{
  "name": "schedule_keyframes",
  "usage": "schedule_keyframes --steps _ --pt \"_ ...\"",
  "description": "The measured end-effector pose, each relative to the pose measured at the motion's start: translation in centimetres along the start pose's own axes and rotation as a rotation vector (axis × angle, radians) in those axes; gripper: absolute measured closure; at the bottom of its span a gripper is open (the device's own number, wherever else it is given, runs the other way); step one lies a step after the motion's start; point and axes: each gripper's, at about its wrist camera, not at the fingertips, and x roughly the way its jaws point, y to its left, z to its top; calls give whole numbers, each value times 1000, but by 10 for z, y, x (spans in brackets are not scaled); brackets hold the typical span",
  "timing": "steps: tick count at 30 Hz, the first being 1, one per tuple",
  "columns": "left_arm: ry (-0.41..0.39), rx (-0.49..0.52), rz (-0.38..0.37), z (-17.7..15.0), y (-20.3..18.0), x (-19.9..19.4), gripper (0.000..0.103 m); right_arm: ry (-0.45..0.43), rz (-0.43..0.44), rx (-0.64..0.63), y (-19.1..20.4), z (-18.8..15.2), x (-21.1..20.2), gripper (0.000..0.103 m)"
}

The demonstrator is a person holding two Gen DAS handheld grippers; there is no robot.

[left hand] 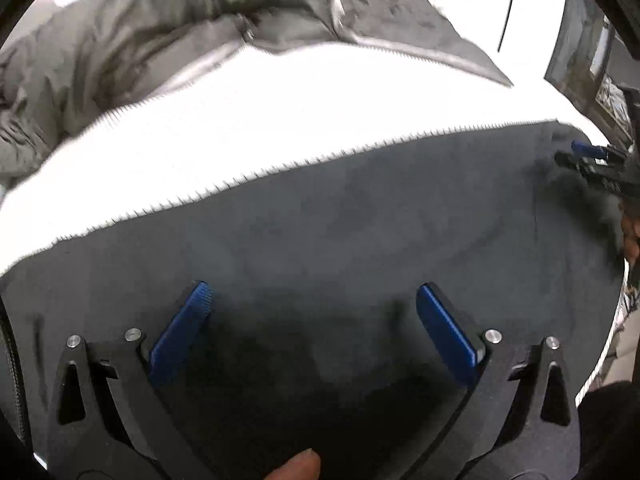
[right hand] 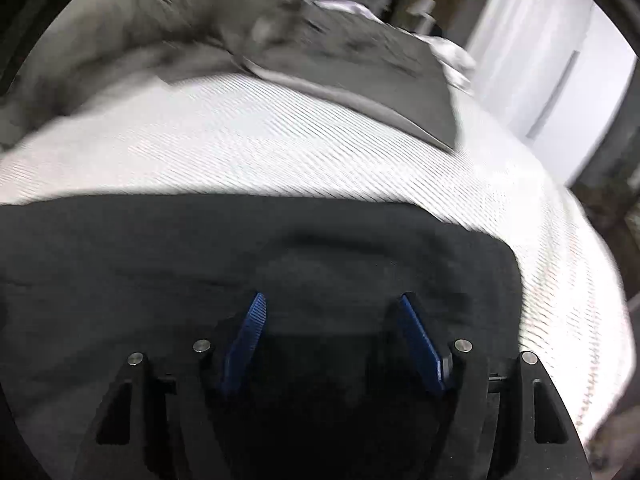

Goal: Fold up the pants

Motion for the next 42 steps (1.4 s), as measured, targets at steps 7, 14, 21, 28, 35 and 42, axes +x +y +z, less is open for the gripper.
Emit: schedule_keyframes --steps 7,14,21,28,35,42 --pt "4 -58 82 27 15 17 1 51 131 -121 75 38 40 32" --pt "70 -67 90 24 16 41 1 102 -95 -32 26 45 76 32" --pt "58 -65 88 20 20 35 1 91 -224 97 -30 41 66 32" --pt "29 32 -20 29 -21 15 1 45 168 6 41 16 8 29" --pt "100 246 -47 -14 -71 15 1 116 197 -178 92 -15 7 25" --pt "69 133 40 -51 15 -11 1 106 171 -165 76 -29 3 22"
